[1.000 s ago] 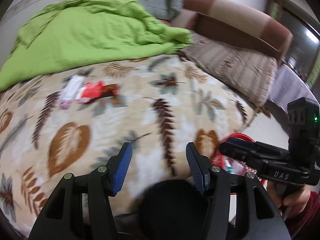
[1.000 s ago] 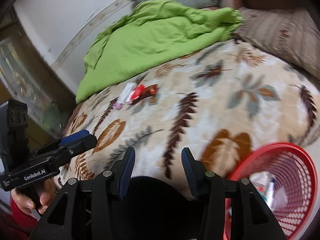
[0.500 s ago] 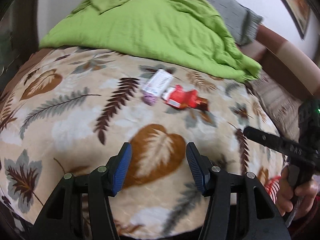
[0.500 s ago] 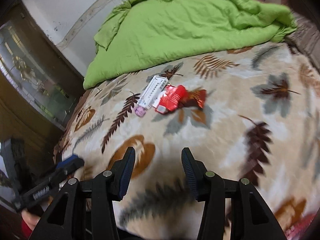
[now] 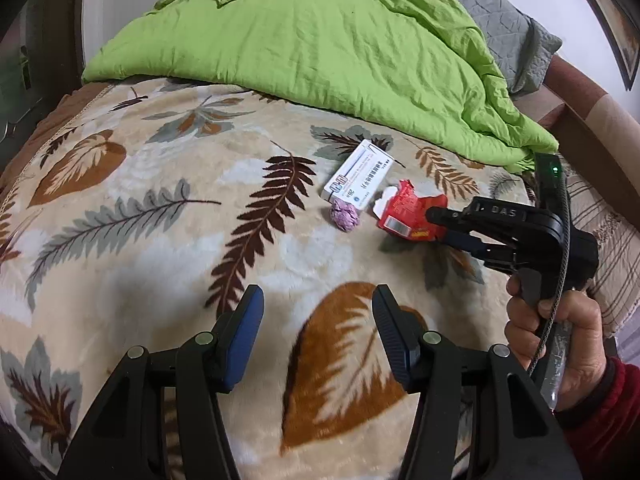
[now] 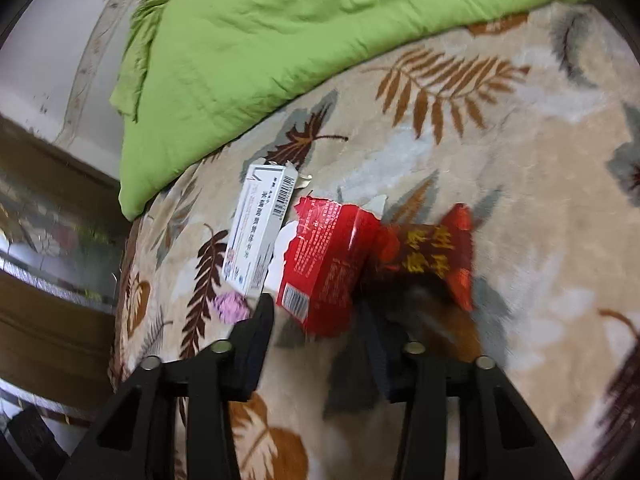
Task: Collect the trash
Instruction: 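Grasp the pink crumpled paper with the left tool while the right grasps the red wrapper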
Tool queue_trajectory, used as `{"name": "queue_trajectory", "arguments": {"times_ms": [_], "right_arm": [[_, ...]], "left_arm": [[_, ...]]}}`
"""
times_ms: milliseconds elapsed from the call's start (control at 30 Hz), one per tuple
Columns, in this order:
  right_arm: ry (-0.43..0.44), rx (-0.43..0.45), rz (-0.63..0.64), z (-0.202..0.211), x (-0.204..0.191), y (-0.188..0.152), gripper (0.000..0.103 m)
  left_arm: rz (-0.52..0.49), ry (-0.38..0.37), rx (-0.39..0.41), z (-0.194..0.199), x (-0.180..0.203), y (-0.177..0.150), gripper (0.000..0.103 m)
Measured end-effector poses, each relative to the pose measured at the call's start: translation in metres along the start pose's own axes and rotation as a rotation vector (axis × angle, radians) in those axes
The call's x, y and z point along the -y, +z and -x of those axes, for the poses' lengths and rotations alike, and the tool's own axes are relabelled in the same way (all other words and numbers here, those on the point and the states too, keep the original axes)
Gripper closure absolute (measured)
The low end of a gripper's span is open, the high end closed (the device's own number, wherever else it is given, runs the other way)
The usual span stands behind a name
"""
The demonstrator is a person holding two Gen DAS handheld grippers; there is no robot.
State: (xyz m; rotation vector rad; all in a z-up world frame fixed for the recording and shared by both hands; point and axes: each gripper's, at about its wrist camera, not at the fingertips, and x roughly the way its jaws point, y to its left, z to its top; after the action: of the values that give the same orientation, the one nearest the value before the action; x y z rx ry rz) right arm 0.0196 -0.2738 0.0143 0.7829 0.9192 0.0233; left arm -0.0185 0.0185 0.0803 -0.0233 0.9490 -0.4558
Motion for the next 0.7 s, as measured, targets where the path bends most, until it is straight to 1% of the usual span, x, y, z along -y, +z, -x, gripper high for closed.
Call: {"name": "queue_trajectory", "arguments": {"times_ms": [33, 67, 100, 267, 367, 500, 533, 600, 633, 700], "right_arm": [[0.002, 0.000, -0.007, -0.006, 0.000, 0.002, 0.066], [0.001, 0.003, -0.007, -0.007, 0.001, 0.002, 0.077], [-0.001, 0.005, -0.005, -0.009, 0.000, 0.002, 0.081], [0.040, 0.045, 0.007, 0.010, -0.001, -0.010, 0.083], [0.051, 0.079, 0.042, 0.035, 0.001, -0.026, 0.083], [0.043, 0.116, 0.083, 0.069, 0.009, -0.051, 0.083], [0.041, 0.121, 0.086, 0.074, 0.011, -0.055, 0.083], [0.046, 0.129, 0.083, 0.086, 0.017, -0.065, 0.083], [0.049, 0.132, 0.084, 0.090, 0.018, -0.069, 0.083], [0.046, 0.138, 0.094, 0.095, 0.018, -0.077, 0.083]], "left_arm": [[-0.001, 0.001, -0.002, -0.005, 0.000, 0.003, 0.048], [-0.002, 0.002, -0.005, -0.010, 0.001, 0.007, 0.048], [-0.004, 0.000, -0.007, -0.014, 0.002, 0.010, 0.048], [-0.023, -0.005, -0.022, -0.039, 0.009, 0.031, 0.048], [-0.031, -0.010, -0.033, -0.060, 0.015, 0.043, 0.048], [-0.032, 0.002, -0.062, -0.091, 0.024, 0.054, 0.048], [-0.027, 0.015, -0.070, -0.100, 0.025, 0.056, 0.048], [-0.017, 0.013, -0.088, -0.114, 0.026, 0.058, 0.048], [-0.007, 0.013, -0.096, -0.121, 0.027, 0.059, 0.051], [-0.019, 0.023, -0.097, -0.130, 0.031, 0.060, 0.055]]}}
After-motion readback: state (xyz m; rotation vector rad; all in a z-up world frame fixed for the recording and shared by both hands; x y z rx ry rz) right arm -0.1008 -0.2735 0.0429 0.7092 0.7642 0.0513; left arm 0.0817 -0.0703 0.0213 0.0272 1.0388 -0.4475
